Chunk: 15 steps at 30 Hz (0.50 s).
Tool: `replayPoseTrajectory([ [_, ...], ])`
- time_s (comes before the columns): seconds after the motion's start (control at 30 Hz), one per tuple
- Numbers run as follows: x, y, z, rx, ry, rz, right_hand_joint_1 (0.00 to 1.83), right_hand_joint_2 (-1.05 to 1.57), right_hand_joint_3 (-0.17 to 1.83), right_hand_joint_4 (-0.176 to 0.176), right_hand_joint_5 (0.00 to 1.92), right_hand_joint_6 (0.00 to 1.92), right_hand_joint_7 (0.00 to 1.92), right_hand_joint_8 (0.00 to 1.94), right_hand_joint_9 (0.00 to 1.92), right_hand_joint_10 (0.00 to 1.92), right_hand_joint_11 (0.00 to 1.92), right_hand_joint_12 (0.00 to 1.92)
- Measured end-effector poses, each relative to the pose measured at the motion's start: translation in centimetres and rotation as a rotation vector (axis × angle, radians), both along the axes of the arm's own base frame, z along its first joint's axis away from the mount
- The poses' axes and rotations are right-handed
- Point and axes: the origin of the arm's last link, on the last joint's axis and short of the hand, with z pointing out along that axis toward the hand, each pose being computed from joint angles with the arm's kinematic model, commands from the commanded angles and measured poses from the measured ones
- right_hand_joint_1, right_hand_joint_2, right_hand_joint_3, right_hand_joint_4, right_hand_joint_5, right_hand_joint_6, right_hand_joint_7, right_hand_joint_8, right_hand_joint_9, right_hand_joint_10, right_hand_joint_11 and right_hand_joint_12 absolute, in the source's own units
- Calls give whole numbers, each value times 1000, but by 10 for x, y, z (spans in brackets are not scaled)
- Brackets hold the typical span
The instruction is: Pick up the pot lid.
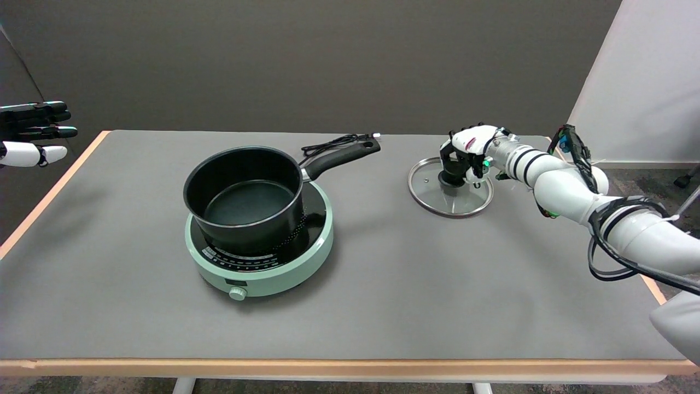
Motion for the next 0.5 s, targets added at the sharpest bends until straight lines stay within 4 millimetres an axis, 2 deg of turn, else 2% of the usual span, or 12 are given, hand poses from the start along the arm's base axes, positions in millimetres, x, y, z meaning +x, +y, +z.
replayPoseTrajectory([
  [0.1, 0, 0, 0, 0, -1, 0, 1356, 911, 491, 176, 726, 1102, 899, 1256, 858, 1284, 659, 1105],
  [0.13, 0, 0, 0, 0, -1, 1, 1359, 919, 447, 176, 714, 1076, 921, 1202, 847, 1293, 644, 1132],
  [0.17, 0, 0, 0, 0, -2, 1, 1356, 955, 368, 176, 720, 979, 922, 1169, 847, 1248, 632, 1128],
  [0.2, 0, 0, 0, 0, -2, 1, 1357, 966, 330, 176, 724, 904, 935, 1135, 878, 1117, 611, 1115],
  [0.23, 0, 0, 0, 0, -2, 1, 1113, 757, 766, 176, 723, 833, 932, 759, 886, 1008, 592, 1115],
  [0.27, 0, 0, 0, 0, -2, 2, 1020, 688, 892, 176, 721, 772, 923, 618, 887, 929, 580, 1112],
  [0.4, 1, 0, 0, -1, -5, 2, 882, 663, 954, 176, 702, 670, 887, 516, 857, 775, 549, 1056],
  [0.5, 0, 0, 0, -1, -7, -4, 845, 652, 963, 176, 690, 609, 863, 434, 821, 684, 515, 999],
])
